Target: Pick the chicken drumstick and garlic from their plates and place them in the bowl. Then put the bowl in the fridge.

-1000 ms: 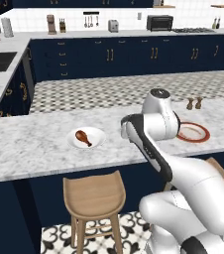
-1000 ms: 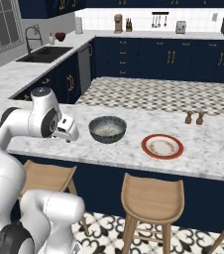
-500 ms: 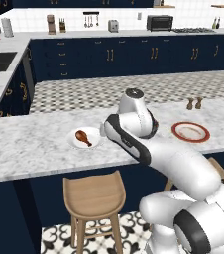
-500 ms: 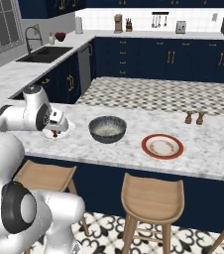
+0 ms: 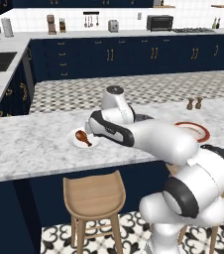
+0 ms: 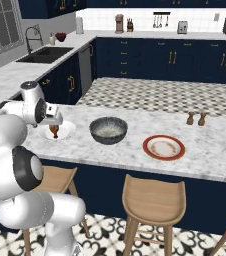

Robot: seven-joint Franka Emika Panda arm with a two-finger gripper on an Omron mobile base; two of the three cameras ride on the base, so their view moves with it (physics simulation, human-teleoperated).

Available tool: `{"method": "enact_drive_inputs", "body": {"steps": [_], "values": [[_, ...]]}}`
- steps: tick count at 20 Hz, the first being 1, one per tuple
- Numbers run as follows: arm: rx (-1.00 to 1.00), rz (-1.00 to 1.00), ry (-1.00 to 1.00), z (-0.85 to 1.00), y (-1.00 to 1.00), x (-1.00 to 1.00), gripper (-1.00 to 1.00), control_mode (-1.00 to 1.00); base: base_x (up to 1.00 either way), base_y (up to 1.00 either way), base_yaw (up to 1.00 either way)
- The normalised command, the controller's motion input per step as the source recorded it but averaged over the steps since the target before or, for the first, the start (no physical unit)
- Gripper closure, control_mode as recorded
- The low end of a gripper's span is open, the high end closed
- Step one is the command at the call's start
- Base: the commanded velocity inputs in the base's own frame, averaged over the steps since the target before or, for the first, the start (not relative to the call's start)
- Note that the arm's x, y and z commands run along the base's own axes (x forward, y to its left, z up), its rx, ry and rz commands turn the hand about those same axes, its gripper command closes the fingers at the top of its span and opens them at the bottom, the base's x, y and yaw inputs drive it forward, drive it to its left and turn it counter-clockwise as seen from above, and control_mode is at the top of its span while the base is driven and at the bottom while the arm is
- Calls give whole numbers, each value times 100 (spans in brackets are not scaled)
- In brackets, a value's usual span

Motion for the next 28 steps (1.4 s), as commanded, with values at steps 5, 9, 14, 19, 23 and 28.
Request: {"method": "enact_drive_inputs", "body": {"steps": [5,9,14,19,23,28], "values": [[0,4,0,-46,8,42,-100,-100,0,0,0],[0,2,0,-42,6,45,-100,-100,0,0,0],[0,3,0,-31,1,37,-100,-100,0,0,0],[0,1,0,-26,7,34,-100,-100,0,0,0],[0,1,0,-24,6,42,-100,-100,0,0,0],[0,0,0,-15,24,32,-100,-100,0,0,0]]}}
